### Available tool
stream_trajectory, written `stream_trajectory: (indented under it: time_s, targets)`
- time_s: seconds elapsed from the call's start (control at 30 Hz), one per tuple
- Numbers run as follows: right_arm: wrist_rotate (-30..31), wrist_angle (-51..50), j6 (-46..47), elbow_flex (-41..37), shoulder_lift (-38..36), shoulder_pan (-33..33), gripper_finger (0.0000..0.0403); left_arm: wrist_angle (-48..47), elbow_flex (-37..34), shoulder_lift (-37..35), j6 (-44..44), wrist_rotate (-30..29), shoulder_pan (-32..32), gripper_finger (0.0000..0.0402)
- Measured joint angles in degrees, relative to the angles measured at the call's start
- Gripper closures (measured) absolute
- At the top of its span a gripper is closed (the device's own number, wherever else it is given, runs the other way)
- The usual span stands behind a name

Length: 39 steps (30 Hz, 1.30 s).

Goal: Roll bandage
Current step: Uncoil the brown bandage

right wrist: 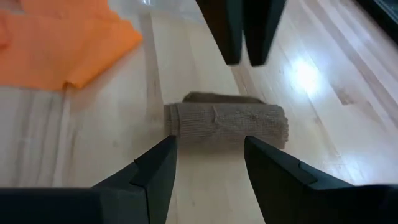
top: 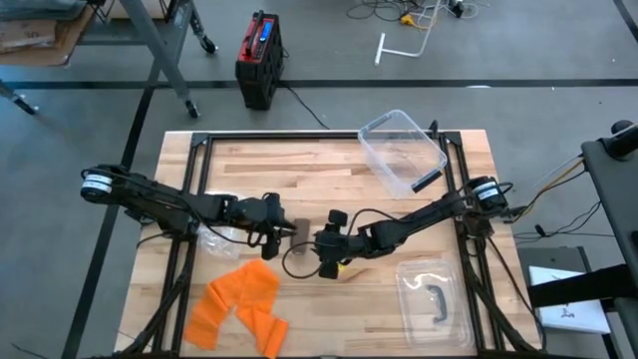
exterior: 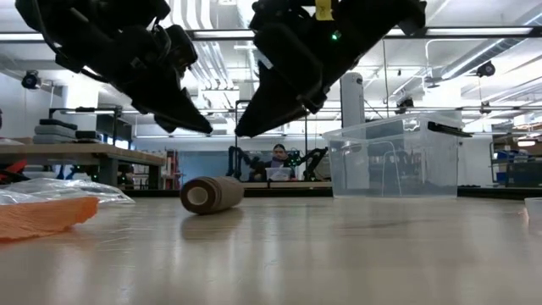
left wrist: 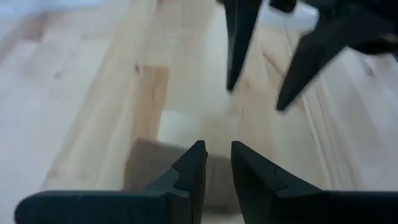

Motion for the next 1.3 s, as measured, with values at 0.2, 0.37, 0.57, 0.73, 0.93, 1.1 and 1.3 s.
stream_trajectory:
  time_s: [0.2,0.37,0.57,0.73,0.93,1.1,1.3]
  targets:
    - [0.3,1.0,0.0,0.0,2.5,-0.1,0.022,2.9,0.3,0.0,2.6,-0.4,0.4,0.0333]
    - [0.4,4.9,-0.1,-0.1,5.0,-0.6,0.022,4.8,0.3,3.2,3.2,-2.0,1.0,0.0333]
    - [0.5,5.1,-0.1,0.2,5.2,-1.5,0.022,0.8,0.2,9.3,3.1,-1.9,1.0,0.0333]
    - [0.4,4.9,-0.1,0.2,5.1,-1.5,0.022,-0.4,0.2,12.3,3.1,-1.8,1.0,0.0333]
    - [0.4,5.1,-0.1,0.2,5.2,-1.8,0.022,-0.5,0.3,13.8,3.1,-1.0,1.0,0.0333]
    - [-0.1,6.9,-0.7,0.3,5.2,-2.5,0.022,-2.2,0.2,12.4,3.1,-0.8,1.0,0.0333]
    - [-0.2,6.9,-0.8,0.7,5.4,-3.0,0.022,-4.6,0.2,9.2,2.4,-0.5,0.9,0.0333]
